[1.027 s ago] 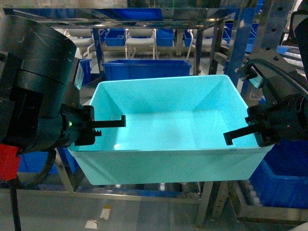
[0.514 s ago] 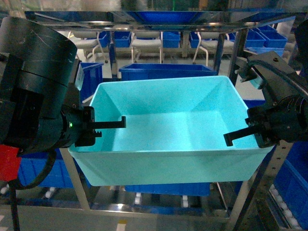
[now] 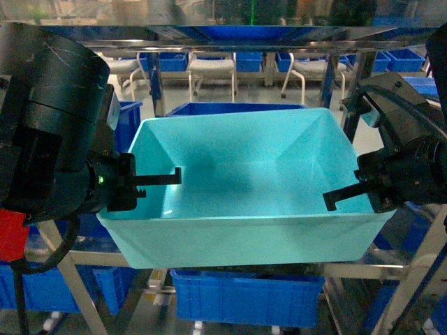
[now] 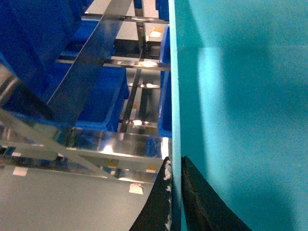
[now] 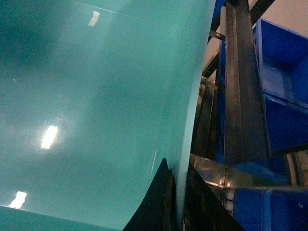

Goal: Organize blue bins on left shelf correctly

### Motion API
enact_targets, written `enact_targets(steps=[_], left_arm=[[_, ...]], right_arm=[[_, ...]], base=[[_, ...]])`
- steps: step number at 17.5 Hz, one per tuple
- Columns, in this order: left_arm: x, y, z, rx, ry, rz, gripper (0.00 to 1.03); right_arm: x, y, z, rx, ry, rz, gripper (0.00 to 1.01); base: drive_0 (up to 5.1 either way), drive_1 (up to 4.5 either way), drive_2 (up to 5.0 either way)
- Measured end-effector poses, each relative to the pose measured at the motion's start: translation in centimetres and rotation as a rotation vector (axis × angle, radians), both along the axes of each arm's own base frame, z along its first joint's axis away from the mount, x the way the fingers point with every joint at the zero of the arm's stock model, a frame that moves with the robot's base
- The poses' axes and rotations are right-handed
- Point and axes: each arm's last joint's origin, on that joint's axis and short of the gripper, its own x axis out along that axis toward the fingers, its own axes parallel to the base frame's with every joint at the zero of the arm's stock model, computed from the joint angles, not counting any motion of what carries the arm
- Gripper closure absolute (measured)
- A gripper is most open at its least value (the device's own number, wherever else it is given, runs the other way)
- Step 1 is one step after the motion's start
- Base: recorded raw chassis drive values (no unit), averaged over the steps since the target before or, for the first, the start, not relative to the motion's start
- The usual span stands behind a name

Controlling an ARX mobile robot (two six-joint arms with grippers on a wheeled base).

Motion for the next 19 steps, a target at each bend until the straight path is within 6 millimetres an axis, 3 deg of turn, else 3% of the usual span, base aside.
enact_targets(steps=[9,13,16,19], left_arm=[[0.1,0.0,0.0,-0.008,0.030,-0.004,1.01],[0.6,-0.2,-2.1,-0.001,0.097,-0.012,1.01],[1.2,-0.6,-2.2,0.004,0.098,-0.019,1.01],[1.8,-0.9,-3.7,0.030,0.150,-0.029,1.01]], right_arm=[[0.1,0.0,-0.1,-0.011,0.031,-0.006,0.98],[0.1,-0.1,-1.8,-0.030,0.106,-0.007,0.98],[0.3,-0.1,-2.9,-0.054,0.137,-0.016,0.98],[1.0,0.1,-4.7,-0.079,0.222,-0.022,0.98]], base=[[0.0,0.00,0.0],[0.0,0.00,0.0],[0.0,0.00,0.0],[0.0,0.00,0.0]])
